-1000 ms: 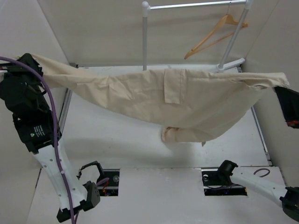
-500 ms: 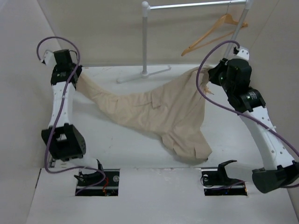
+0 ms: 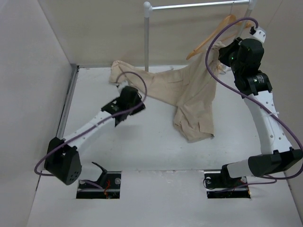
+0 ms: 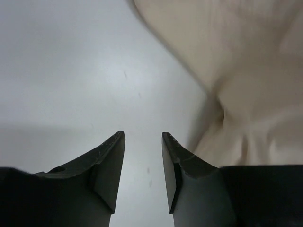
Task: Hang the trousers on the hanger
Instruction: Flatten out the trousers at the center of the board.
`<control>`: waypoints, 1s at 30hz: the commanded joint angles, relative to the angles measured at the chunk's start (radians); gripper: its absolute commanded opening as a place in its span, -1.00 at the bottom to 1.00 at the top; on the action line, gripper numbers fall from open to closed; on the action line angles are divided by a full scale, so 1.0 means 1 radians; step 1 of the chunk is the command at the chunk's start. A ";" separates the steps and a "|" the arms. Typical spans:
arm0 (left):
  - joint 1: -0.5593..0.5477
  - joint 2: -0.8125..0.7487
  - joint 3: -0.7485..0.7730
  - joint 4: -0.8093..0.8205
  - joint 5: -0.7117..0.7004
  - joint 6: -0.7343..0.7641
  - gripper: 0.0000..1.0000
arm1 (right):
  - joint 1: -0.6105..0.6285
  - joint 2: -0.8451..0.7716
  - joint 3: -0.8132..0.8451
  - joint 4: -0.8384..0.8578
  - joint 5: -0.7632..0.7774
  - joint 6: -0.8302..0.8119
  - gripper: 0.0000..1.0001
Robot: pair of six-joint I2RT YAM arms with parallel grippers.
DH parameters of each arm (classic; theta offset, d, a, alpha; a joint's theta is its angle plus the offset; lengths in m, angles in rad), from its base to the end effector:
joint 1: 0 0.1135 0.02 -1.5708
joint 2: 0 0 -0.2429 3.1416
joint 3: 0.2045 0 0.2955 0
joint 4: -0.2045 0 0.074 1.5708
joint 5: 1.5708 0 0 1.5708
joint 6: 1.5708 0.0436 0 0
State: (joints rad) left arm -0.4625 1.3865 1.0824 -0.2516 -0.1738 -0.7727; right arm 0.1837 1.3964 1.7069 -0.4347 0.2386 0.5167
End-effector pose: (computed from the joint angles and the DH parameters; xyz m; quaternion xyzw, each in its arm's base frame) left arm 0.3335 -0.1578 0.2612 -0.1762 0.8537 -0.2186 0.4387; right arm 0.3465 0.0539 0.4838 0.2010 0.7209 0.1417 0.6479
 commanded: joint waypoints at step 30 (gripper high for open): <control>-0.497 0.247 -0.051 0.224 -0.189 -0.268 -0.99 | -0.008 -0.103 -0.035 0.030 -0.016 0.063 -0.97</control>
State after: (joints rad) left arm -1.0203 1.9137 1.1168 0.1310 -0.1951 -1.0462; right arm 0.1837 1.3354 1.6684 -0.4458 0.2340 0.5591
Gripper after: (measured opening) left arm 0.018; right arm 0.087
